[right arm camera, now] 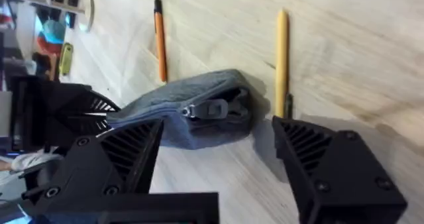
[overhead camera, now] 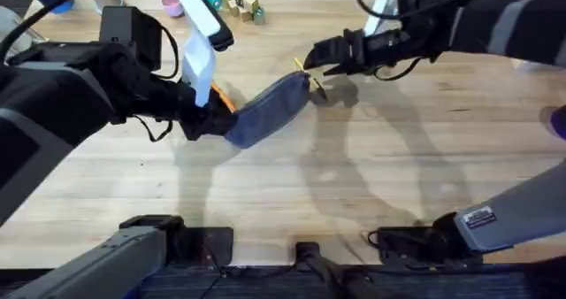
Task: Unzip the bag, pick up the pens from the table one at a time and place them inside, then zip the bag closed.
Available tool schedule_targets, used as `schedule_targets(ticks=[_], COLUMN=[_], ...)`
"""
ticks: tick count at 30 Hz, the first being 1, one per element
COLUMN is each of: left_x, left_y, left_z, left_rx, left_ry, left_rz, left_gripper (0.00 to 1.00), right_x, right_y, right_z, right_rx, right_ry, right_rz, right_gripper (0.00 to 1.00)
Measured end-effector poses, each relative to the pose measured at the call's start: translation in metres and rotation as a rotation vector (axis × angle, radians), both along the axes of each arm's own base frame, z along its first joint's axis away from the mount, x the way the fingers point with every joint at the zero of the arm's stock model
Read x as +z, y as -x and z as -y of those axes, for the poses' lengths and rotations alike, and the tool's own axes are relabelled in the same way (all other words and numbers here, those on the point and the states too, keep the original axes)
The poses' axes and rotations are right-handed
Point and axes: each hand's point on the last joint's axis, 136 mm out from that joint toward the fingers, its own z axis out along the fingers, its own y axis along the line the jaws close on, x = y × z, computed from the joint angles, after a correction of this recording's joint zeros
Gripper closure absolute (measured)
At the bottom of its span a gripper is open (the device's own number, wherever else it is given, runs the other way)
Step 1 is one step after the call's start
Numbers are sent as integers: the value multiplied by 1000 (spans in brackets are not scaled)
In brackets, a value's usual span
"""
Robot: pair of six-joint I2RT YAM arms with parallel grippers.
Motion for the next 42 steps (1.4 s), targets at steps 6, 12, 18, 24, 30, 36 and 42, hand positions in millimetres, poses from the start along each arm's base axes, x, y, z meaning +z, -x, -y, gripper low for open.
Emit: schedule_targets(ticks=[6, 12, 18, 24, 30, 36, 42], left_x=[0, 0, 0, 0, 0, 0, 0], left_y=[0, 0, 0, 0, 0, 0, -1], left_z=[0, 0, 0, 0, 0, 0, 0], left_rx=[0, 0, 0, 0, 0, 0, 0], left_ry=[0, 0, 0, 0, 0, 0, 1], left_rz=[0, 0, 0, 0, 0, 2, 3], left_gripper=[957, 957, 957, 957, 957, 957, 957], right_x=[-16, -18, -13, -13, -13, -13, -10], right_y=[7, 9, 4, 3, 3, 4, 6], right_z=[-13, -25, -30, -30, -30, -30, -33], right_rx=[35, 70, 78, 78, 78, 80, 92], right_ry=[4, -12, -23, -23, -24, -29, -46], right_rz=[-39, -29, 18, 18, 18, 16, 13], right_gripper=[6, 6, 6, 58, 283, 513, 687])
